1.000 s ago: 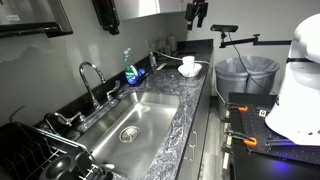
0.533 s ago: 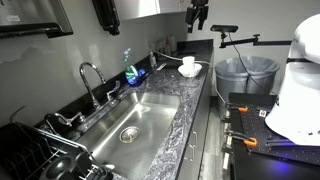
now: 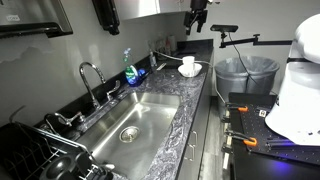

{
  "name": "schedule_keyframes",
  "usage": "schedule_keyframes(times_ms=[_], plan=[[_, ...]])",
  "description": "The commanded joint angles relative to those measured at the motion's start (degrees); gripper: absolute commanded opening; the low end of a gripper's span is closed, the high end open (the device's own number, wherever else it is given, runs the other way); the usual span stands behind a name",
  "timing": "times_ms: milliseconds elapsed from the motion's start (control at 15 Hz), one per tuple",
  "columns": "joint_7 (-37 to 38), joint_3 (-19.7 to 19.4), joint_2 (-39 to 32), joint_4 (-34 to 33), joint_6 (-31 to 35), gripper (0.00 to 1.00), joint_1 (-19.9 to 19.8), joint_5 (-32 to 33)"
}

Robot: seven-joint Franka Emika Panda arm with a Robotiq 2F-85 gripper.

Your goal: Pick up one cup and move it to the left

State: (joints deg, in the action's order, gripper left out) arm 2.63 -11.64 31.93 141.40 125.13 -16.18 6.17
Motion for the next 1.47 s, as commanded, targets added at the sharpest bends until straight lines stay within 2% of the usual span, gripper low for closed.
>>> schedule_keyframes(times_ms=[0,333,533,733,1000,1133,1200,1400], plan=[[1.87,-1.46,-7.73,-2.27,5.53,1.00,-2.41,1.37],[-0.25,-4.12,-18.42,-7.00,9.75,1.00,-4.90,4.56],[-3.94,-5.61,-23.19,-11.05,7.75,1.00,-4.55,6.65],[-10.77,-6.89,-26.75,-13.97,6.61,1.00,-3.82,5.87],[-21.46,-7.44,-29.87,-16.17,5.60,1.00,-3.52,3.42],[-22.34,-7.01,-29.30,-16.38,4.06,1.00,-3.49,3.51],[-19.95,-7.15,-29.35,-14.68,6.97,1.00,-3.81,4.64],[-20.59,-7.11,-29.44,-15.26,6.06,1.00,-3.61,4.58]])
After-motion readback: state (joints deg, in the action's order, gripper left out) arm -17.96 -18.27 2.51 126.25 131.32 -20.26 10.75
